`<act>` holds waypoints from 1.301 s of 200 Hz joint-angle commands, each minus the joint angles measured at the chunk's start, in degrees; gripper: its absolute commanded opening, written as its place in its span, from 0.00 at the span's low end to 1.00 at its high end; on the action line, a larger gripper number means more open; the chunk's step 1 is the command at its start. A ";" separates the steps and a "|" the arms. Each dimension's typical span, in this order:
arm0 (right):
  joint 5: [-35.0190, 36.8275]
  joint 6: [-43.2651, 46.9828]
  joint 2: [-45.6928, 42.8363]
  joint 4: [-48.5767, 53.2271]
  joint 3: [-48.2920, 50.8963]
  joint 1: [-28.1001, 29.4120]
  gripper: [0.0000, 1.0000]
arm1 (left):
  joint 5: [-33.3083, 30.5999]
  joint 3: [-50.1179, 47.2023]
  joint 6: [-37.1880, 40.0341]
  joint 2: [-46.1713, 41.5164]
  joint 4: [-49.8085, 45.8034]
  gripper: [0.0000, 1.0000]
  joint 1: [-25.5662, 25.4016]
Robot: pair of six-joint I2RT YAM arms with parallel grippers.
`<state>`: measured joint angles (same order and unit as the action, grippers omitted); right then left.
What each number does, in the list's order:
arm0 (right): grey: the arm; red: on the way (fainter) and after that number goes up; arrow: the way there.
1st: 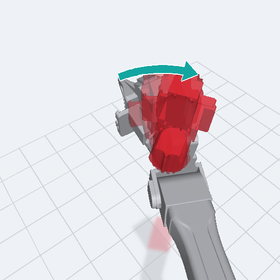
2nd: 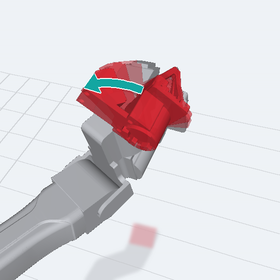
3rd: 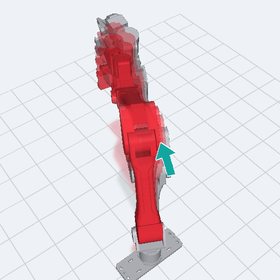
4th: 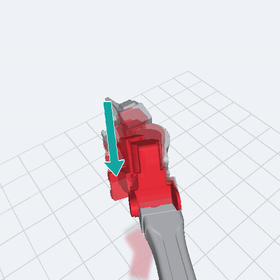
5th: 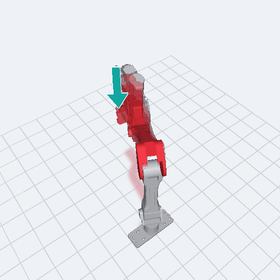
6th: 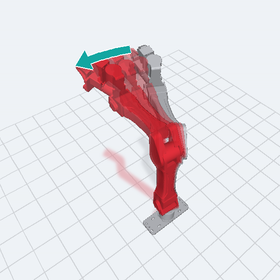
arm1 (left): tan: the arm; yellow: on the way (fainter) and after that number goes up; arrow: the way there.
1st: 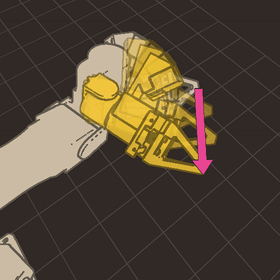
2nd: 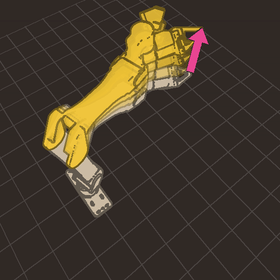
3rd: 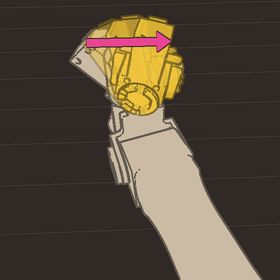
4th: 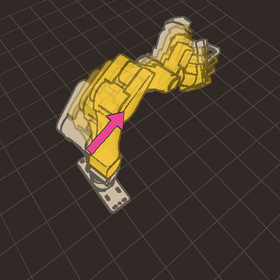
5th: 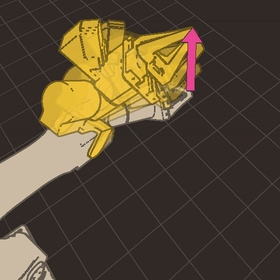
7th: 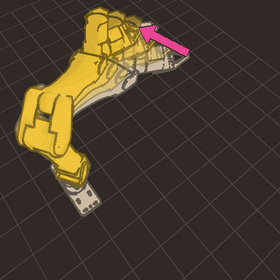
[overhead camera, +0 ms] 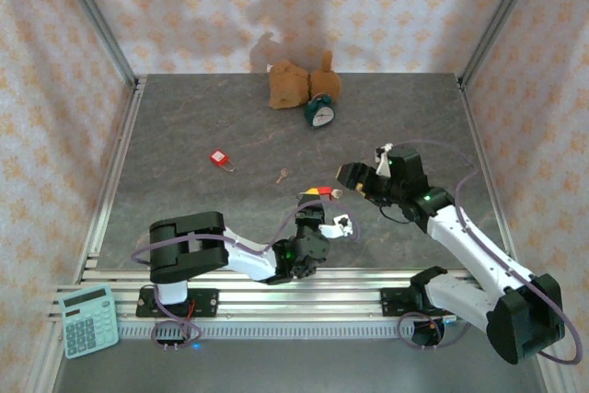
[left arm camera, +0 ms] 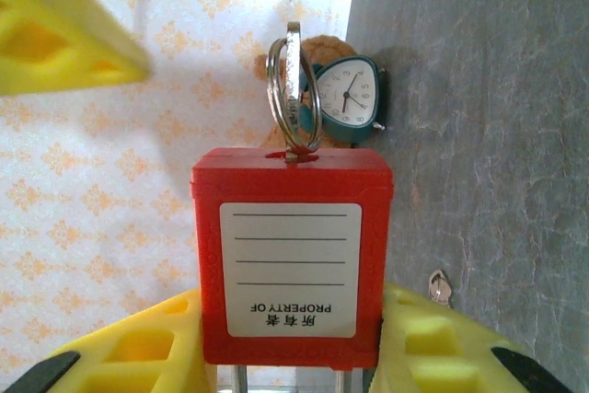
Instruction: Unlock with the key
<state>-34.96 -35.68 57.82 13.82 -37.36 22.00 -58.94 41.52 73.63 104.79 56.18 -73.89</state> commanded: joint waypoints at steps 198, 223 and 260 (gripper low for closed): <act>-13.33 -15.85 1.33 -21.39 9.06 -0.44 0.29 | 1.46 6.09 -0.60 4.19 2.67 0.35 -0.79; -12.23 -14.94 0.98 -20.15 8.39 -0.46 0.27 | 1.29 5.61 -0.54 4.14 3.06 0.39 -0.74; -10.42 -12.83 1.32 -17.81 6.59 -0.66 0.26 | 0.16 3.59 0.32 2.52 5.77 0.68 -0.89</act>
<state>-47.33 -50.87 59.72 -4.75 -28.21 21.58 -57.60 46.63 73.97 108.38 58.04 -74.28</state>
